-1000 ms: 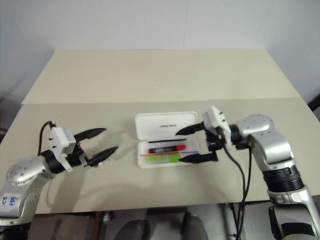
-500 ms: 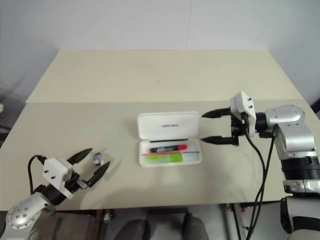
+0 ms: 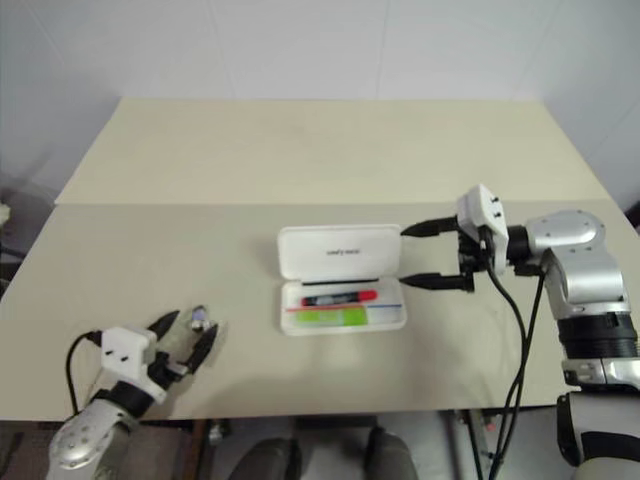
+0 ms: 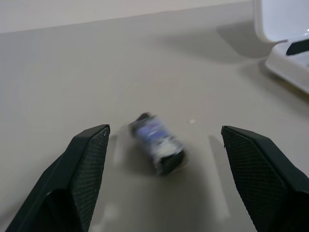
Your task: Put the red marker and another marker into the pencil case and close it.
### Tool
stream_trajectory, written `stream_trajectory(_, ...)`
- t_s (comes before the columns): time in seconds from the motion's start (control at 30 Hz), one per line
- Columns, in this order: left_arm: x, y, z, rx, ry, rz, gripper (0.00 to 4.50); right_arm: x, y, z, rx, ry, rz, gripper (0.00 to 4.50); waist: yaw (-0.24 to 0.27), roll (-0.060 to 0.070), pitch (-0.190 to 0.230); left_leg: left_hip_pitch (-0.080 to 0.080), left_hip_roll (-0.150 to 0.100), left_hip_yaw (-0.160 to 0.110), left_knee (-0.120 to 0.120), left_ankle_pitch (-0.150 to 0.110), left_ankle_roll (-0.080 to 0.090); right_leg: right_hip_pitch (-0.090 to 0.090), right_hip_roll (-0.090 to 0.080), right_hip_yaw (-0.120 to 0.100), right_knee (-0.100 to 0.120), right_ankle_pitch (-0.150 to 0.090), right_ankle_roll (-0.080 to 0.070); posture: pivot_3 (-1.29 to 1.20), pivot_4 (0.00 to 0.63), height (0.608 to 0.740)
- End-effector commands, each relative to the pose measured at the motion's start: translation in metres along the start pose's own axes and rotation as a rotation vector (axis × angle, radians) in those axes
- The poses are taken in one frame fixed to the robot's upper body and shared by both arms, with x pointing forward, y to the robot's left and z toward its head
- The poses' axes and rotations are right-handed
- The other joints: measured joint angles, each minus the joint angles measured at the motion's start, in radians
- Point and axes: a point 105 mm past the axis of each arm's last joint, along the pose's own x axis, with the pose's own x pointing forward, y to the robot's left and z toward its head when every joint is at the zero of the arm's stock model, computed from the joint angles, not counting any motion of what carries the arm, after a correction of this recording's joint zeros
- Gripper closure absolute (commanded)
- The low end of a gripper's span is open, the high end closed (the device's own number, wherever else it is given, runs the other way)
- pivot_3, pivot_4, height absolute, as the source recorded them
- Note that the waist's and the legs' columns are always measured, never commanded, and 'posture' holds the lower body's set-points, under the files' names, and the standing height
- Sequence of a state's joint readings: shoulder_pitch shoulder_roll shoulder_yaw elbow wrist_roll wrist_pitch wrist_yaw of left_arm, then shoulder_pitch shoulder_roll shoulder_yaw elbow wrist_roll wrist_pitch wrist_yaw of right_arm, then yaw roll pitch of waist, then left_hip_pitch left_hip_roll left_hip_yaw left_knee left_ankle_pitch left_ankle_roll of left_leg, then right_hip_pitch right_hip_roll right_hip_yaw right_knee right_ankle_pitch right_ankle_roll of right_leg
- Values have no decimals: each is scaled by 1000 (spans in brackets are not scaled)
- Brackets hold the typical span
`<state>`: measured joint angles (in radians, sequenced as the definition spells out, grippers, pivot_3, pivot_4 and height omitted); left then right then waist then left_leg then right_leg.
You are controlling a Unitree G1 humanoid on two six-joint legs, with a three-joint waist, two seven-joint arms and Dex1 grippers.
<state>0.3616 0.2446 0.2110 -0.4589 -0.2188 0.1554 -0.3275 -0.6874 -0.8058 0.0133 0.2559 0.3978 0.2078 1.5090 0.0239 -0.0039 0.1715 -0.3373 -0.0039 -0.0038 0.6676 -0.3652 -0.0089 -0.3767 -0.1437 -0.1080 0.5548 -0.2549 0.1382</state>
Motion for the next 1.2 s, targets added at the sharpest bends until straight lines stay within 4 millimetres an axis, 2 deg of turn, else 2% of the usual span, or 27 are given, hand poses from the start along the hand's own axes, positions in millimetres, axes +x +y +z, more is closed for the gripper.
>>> stream_trajectory(0.03, 5, -6, 4, -12, -18, 47, 555, 1, 1, 15, -50, -19, 30, 64, 0, 0, 0, 0, 0, 0, 0, 0, 0, 0, 0, 0, 0, 0, 0, 0, 150, 740)
stream_trajectory(0.47, 12, -15, -15, -65, 93, 187, 555, -10, -1, 26, -43, -54, 65, 64, 4, 0, 0, 0, 0, 1, 0, 0, 0, 0, -1, 0, 0, 0, 0, 0, 150, 740)
stream_trajectory(0.6, 15, -12, -17, -63, 112, 196, 1417, -14, 8, 22, -40, -44, 112, 0, 7, 2, -1, 0, 0, 1, 0, 0, 0, 0, -2, 0, 0, 0, 0, 0, 150, 740)
stream_trajectory(0.77, 18, -9, -19, -58, 131, 195, 3221, -15, 17, 16, -40, -35, 149, 0, 5, 3, -1, 1, 0, 1, 1, 0, 0, 1, -2, 0, 0, 0, 0, 0, 150, 740)
stream_trajectory(0.87, 20, -9, -17, -60, 129, 189, 4079, -16, 18, 13, -37, -30, 150, 0, 3, 3, -2, 2, 0, 1, 1, 0, 0, 1, -2, 0, 1, 0, 0, 0, 150, 740)
stream_trajectory(1.0, 23, -6, -7, -54, 89, 189, 4079, -18, 18, 9, -27, -21, 141, 0, 6, 3, -2, 2, 0, 1, 2, 0, 0, 1, -2, 0, 1, 0, 0, 0, 150, 740)
stream_trajectory(1.2, 28, -1, 28, -10, -37, 134, 4079, -20, 12, 1, -20, -15, 102, 0, 4, 3, -1, 1, 0, 0, 2, 0, 0, 1, -2, -1, 0, 0, 0, 0, 150, 740)
